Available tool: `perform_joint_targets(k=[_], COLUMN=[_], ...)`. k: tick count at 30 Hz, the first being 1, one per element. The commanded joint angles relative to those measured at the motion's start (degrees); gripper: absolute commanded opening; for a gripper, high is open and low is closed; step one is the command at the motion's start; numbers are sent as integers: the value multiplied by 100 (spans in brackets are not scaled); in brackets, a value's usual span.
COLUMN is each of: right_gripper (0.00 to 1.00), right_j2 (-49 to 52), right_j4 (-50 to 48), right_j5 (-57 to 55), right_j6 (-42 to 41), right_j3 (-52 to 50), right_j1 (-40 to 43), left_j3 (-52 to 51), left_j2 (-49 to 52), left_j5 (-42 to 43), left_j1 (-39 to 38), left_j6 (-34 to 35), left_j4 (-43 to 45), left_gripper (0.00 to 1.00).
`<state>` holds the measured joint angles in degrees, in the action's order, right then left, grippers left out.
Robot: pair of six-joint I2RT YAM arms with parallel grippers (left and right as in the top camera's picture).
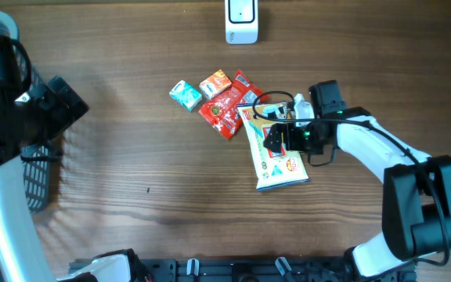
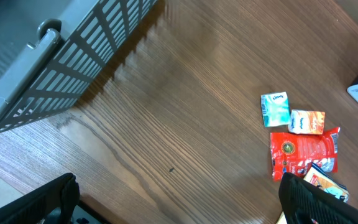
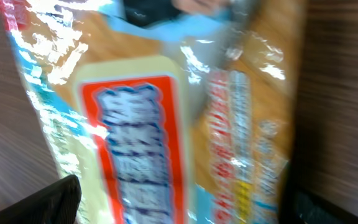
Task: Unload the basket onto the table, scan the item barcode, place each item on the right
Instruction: 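Lift the wet-wipes pack and carry it up toward the scanner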
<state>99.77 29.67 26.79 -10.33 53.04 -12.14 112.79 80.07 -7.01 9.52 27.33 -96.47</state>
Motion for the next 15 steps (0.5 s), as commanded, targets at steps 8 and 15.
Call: perform_joint_targets(k=[8, 15], right_gripper=[4, 4], right_j2=[728, 518], right_j4=[0, 988], right_j5=[-1156, -551], right_j6=[-798, -879], right_j3=[-173, 925], right_j1=[-396, -396], left_j3=[33, 31], left_j2=[-4, -4], left_j5=[9, 9], left_j1=[46, 46], left_j6=[15, 15], left_j4=[-2, -2], left_gripper=[100, 100])
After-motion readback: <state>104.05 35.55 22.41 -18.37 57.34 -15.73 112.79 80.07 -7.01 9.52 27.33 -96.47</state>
